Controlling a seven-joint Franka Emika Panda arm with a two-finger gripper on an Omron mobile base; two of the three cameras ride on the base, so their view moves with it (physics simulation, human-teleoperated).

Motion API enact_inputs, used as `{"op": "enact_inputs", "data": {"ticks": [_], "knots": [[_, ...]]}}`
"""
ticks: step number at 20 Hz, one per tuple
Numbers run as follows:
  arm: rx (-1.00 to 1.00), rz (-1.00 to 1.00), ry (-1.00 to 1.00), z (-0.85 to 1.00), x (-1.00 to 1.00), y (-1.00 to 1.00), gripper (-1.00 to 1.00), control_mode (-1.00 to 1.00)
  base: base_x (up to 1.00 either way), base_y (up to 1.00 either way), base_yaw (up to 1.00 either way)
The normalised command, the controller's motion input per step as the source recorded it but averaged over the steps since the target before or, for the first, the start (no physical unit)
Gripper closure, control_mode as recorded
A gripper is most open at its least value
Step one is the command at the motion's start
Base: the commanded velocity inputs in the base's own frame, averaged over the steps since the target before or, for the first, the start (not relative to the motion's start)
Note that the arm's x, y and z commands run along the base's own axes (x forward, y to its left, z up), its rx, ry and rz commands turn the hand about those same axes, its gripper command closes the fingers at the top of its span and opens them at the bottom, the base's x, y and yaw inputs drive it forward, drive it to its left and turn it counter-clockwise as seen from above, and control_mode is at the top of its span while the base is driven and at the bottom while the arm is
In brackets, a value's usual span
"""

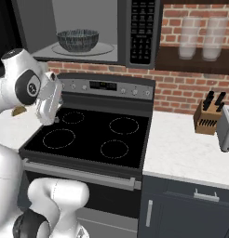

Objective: Pick the tomato from the sink and place it in the bowl. Then pick the bowl and place it in the microwave. Then close the microwave door and press the start button.

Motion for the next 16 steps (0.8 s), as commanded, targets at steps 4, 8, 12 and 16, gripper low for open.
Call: {"op": "enact_inputs", "data": {"ticks": [4,8,12,16], "knots": [[-0.05,0.00,0.02,-0.24,-1.00,0.13,-1.00,-1.00,0.00,0.00,0.00],[-0.06,0.00,-0.04,0.00,-1.00,0.70,-1.00,-1.00,0.00,0.00,0.00],[-0.10,0.00,-0.10,-0.05,-1.00,0.94,-1.00,-1.00,0.00,0.00,0.00],[-0.07,0.01,-0.15,-0.08,-1.00,0.74,-1.00,-1.00,0.00,0.00,0.00]]}}
